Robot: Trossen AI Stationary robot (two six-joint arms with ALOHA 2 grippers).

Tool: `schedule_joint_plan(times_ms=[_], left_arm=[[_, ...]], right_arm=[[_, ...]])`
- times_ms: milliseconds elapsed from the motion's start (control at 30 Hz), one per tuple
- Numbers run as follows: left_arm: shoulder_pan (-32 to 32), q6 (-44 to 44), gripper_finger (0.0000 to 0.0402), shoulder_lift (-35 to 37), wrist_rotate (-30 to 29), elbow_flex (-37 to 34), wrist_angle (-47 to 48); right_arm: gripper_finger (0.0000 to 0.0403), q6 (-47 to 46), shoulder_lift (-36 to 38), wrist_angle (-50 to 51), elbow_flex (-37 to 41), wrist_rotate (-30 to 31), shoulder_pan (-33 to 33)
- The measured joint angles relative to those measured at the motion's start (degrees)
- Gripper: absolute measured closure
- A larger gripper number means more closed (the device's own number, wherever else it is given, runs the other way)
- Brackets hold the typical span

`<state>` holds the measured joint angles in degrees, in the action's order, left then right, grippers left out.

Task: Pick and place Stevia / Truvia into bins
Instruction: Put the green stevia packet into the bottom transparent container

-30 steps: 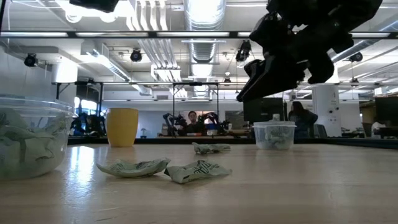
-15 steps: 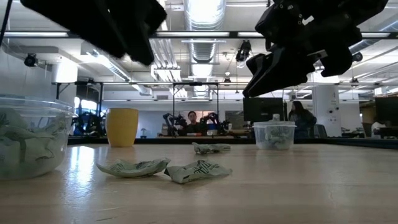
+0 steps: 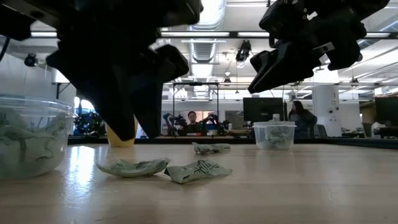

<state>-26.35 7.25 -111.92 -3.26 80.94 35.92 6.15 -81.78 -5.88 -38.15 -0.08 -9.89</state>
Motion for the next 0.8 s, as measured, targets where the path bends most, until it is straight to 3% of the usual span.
schedule_joint_plan(times_ms=[800], left_arm=[[3.15, 5.95, 0.0254, -2.07, 6.62, -2.79, -2.07]], right_arm=[[0.0334, -1.01, 0.02, 1.0, 0.02, -0.02, -0.02]])
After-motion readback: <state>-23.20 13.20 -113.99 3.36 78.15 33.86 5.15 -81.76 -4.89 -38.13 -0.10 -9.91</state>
